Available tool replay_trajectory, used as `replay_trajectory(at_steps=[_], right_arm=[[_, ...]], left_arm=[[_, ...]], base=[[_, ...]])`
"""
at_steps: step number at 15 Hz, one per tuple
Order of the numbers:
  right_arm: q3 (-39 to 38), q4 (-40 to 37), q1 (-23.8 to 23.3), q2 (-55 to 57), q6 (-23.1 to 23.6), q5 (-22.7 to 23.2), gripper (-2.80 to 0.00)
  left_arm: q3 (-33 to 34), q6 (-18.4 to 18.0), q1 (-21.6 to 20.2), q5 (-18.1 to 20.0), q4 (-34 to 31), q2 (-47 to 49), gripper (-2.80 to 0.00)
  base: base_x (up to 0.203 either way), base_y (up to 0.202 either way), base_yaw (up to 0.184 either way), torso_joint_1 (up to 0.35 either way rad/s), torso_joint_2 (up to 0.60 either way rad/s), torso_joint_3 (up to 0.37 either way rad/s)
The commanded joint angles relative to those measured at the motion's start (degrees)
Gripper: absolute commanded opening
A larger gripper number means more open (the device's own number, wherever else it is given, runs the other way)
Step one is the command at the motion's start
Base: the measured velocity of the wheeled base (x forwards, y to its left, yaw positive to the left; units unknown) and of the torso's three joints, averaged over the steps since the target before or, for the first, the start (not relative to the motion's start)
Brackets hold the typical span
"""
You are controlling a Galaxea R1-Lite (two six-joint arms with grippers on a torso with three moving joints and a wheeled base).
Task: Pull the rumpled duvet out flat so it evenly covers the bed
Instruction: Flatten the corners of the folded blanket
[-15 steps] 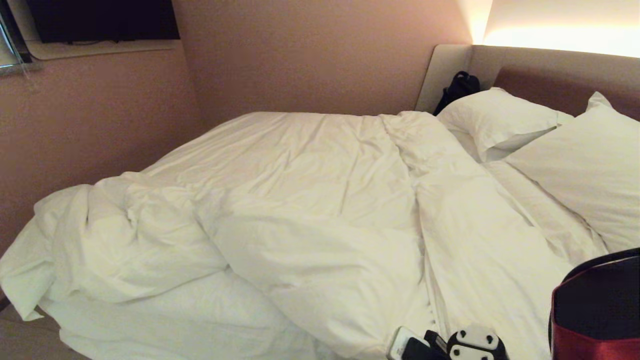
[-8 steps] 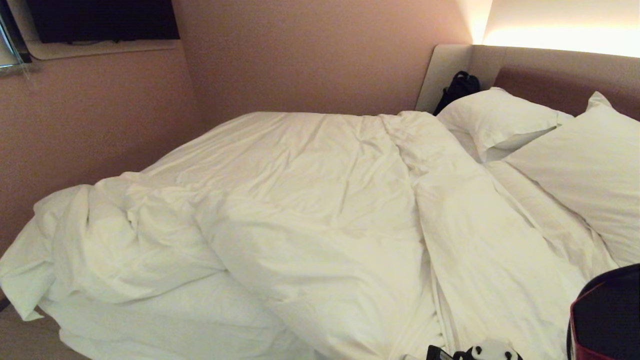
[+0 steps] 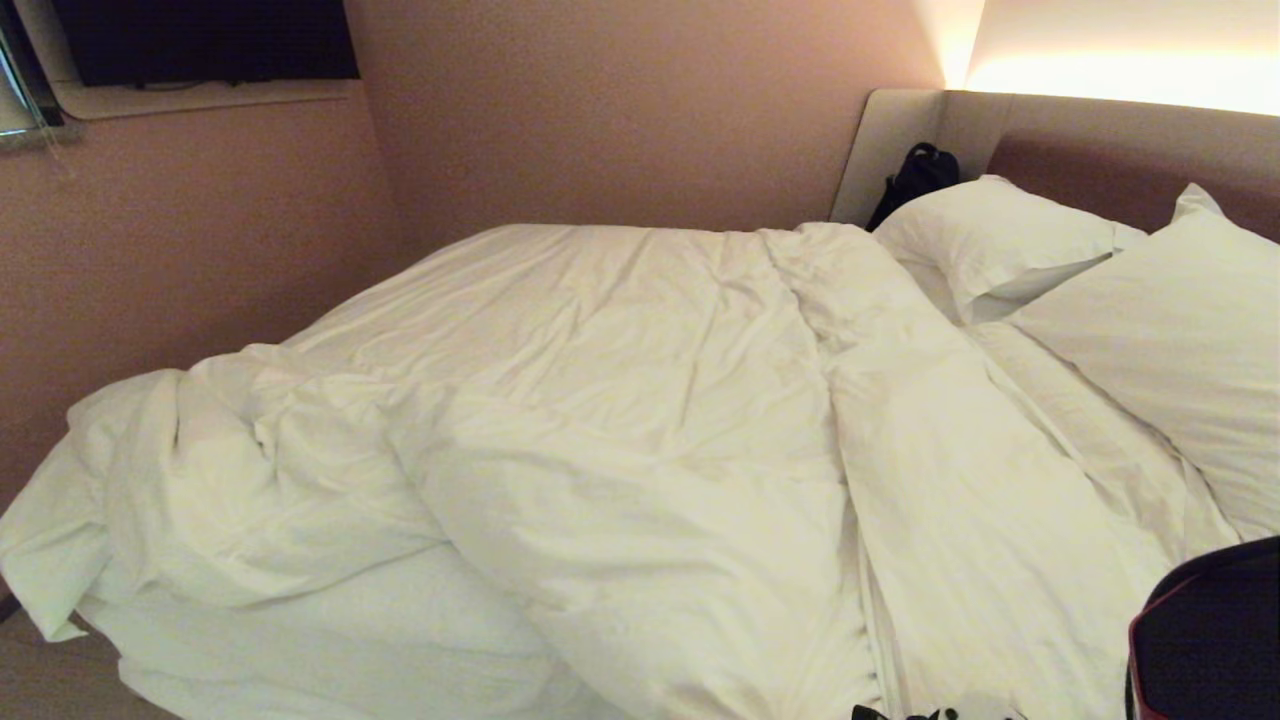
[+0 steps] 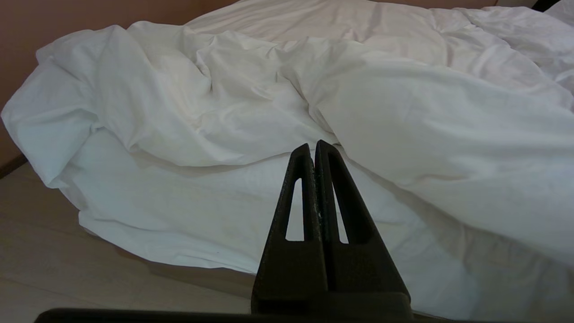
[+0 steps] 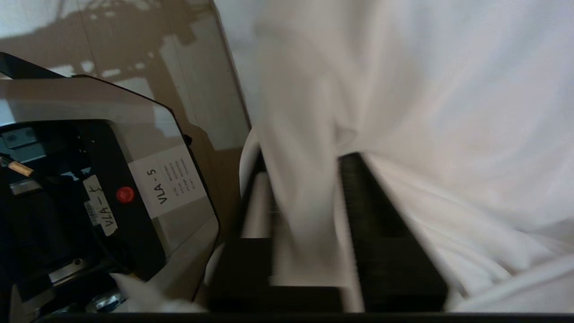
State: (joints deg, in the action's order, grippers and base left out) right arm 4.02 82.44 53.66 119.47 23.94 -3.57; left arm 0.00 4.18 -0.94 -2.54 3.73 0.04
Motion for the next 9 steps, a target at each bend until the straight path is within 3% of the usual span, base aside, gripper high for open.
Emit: replay_trajectory(at_steps=[1, 5, 7, 9], right_arm=[[-0.1, 0.5, 0.0, -0.3, 0.1, -0.2, 0.00], [0.8, 2.0, -0.7, -6.1, -0.6, -0.2, 0.00], [2.9, 1.9, -3.9, -7.9, -1.9, -0.4, 0.00], [5.5, 1.8, -10.8, -8.7, -2.2, -0.9, 0.00]], left_arm=[[0.0, 0.0, 0.0, 0.0, 0.0, 0.1, -2.80], [0.0, 0.0, 0.0, 0.0, 0.0, 0.1, -2.80], [0.0, 0.0, 0.0, 0.0, 0.0, 0.1, -2.80], [0.0, 0.0, 0.0, 0.0, 0.0, 0.1, -2.80]], base=[[0.000, 0.000, 0.000, 0.000, 0.00, 0.000], [0.000, 0.000, 0.000, 0.000, 0.00, 0.000], [0.000, 0.000, 0.000, 0.000, 0.00, 0.000], [0.000, 0.000, 0.000, 0.000, 0.00, 0.000]])
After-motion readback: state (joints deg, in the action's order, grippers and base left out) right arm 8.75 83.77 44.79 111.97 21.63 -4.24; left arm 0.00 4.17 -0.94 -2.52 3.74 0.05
